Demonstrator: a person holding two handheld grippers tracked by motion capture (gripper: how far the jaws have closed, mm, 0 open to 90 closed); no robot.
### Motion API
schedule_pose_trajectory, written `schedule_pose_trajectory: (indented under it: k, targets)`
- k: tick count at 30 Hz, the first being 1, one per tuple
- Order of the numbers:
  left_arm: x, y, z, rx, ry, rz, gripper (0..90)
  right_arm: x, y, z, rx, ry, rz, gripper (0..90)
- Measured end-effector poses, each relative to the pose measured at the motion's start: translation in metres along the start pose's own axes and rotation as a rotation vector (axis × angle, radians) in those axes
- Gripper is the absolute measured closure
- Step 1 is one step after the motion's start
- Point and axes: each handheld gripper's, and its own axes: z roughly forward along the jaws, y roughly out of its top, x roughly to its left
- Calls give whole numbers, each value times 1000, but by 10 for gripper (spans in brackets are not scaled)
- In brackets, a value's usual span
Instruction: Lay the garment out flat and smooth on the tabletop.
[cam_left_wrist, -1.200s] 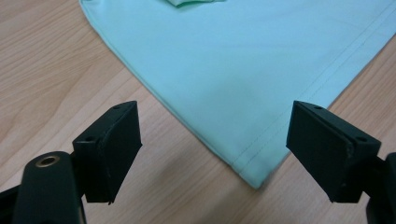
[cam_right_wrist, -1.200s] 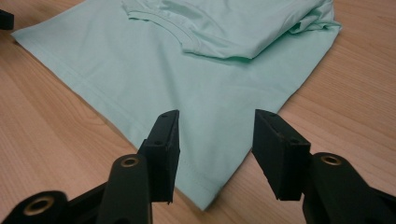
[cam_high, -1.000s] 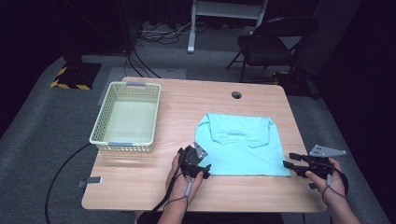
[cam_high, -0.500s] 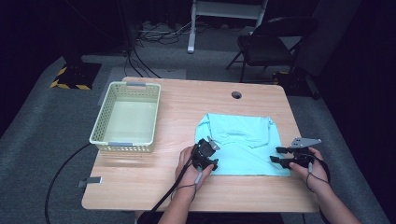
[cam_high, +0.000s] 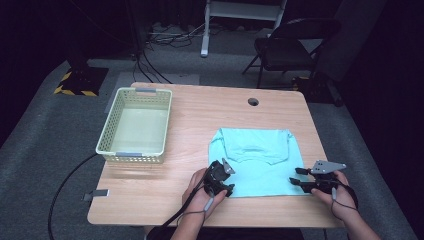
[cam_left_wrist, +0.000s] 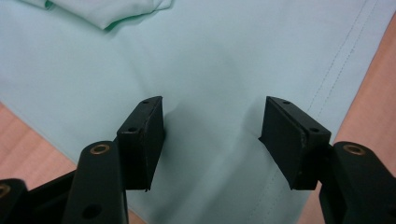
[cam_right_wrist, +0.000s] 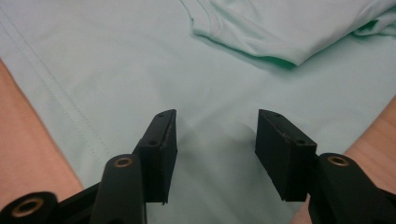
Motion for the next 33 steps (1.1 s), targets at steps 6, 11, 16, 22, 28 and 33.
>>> schedule_pose_trajectory:
  k: [6, 11, 16, 22, 28, 33]
  targets:
    - [1, -4, -2, -4, -9, 3, 391, 11, -4, -9, 38, 16, 51, 487]
    - [1, -5, -3, -4, -7, 10, 393, 26, -10, -18, 54, 3, 63, 487]
    - [-2, -2, -7, 7, 23, 30, 410, 31, -9, -22, 83, 20, 51, 484]
    - [0, 13, -9, -28, 37, 21, 380, 18, 4, -22, 28, -9, 63, 484]
    - [15, 29, -2, -48, 55, -3, 370, 0, 17, -16, 13, -42, 73, 482]
    - [30, 39, 11, -64, 67, -28, 371, -13, 23, -8, 6, -51, 100, 462]
